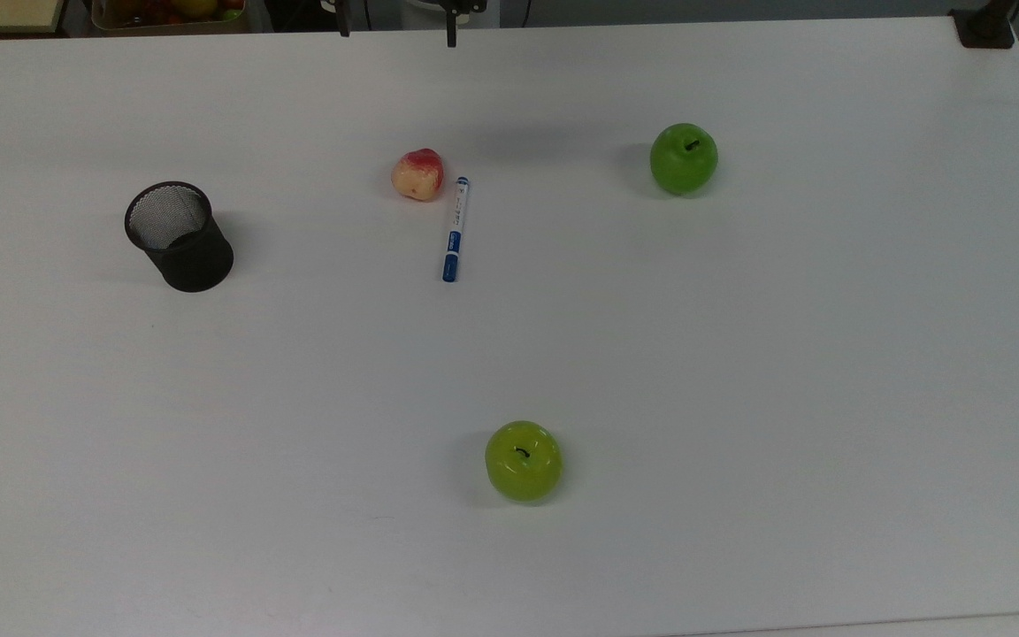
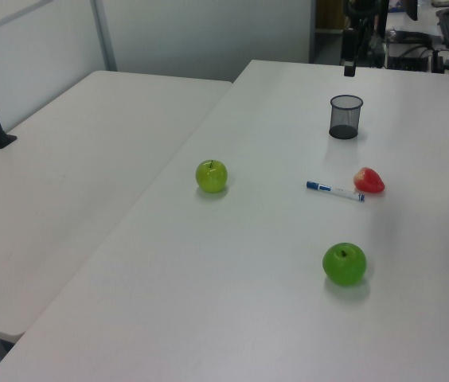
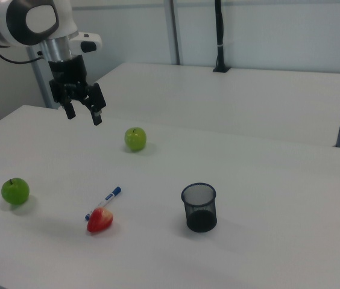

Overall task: Place marker
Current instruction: 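Move the open gripper down toward the blue-capped white marker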

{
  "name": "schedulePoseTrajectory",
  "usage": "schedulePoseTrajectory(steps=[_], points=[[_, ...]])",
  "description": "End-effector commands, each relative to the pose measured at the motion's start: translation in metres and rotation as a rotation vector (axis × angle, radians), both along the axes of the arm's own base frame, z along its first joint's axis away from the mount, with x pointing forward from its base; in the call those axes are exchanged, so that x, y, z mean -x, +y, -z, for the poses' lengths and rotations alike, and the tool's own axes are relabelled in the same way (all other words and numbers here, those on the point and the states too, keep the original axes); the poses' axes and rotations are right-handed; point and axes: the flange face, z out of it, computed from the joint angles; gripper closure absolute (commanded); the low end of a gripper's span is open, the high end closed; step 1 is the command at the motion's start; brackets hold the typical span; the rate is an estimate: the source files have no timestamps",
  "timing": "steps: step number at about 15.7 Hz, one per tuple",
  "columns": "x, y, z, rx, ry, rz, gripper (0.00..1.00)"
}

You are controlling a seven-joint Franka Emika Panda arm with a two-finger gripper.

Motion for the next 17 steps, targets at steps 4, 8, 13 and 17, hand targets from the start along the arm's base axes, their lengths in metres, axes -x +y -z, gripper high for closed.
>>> schedulePoseTrajectory(steps=[4, 8, 13, 17], points=[[-0.001, -0.001, -0.004, -0.015, 0.006, -0.001, 0.0], [-0.002, -0.001, -0.003, -0.015, 0.001, 0.0, 0.0], [-0.004, 0.0, 0.003, -0.015, 0.004, -0.003, 0.0], [-0.013, 0.007, 0.027, -0.017, -0.02, -0.006, 0.0]])
